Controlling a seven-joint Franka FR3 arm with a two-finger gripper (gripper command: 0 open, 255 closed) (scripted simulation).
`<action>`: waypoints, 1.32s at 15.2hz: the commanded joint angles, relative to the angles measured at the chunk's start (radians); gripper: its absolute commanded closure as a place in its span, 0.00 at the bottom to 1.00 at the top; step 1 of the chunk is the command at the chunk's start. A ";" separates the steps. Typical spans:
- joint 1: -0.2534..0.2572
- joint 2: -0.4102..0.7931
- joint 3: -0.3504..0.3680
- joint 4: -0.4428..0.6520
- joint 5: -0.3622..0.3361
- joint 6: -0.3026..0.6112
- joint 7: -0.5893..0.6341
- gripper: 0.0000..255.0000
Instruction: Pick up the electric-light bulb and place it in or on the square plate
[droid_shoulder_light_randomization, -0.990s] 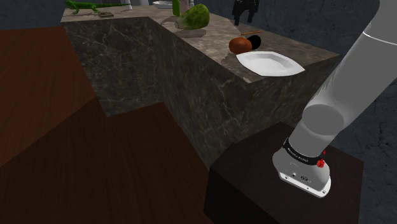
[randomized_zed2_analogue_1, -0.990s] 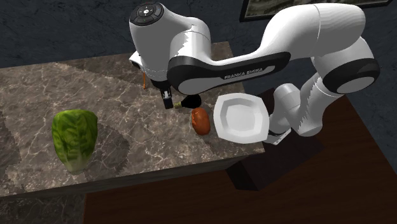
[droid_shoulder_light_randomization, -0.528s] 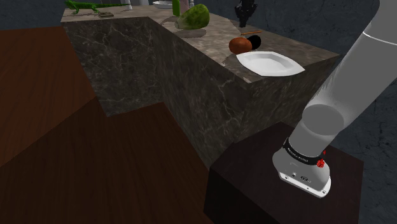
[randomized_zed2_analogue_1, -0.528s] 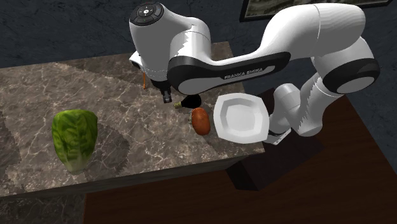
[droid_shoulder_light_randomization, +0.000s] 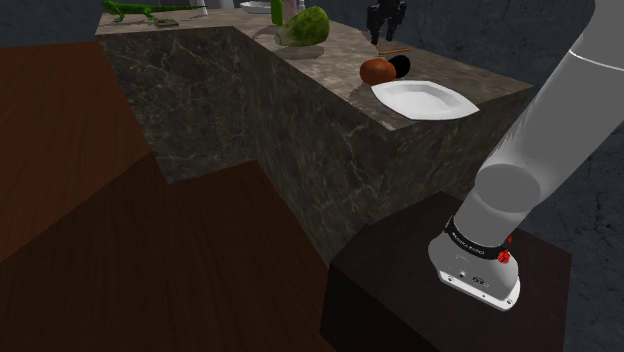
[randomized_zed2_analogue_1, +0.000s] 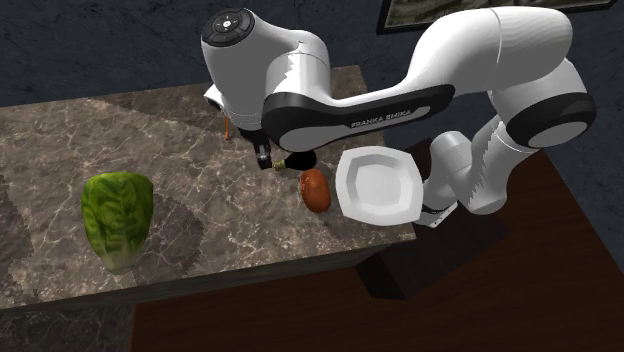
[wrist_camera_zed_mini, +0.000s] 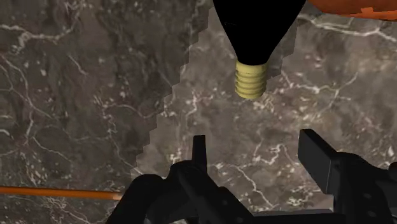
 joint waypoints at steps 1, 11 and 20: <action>0.004 0.017 0.010 0.000 -0.035 -0.067 0.109 0.00; 0.008 0.027 0.019 -0.114 -0.078 -0.084 0.278 0.00; 0.007 0.026 0.018 -0.123 -0.079 -0.077 0.279 1.00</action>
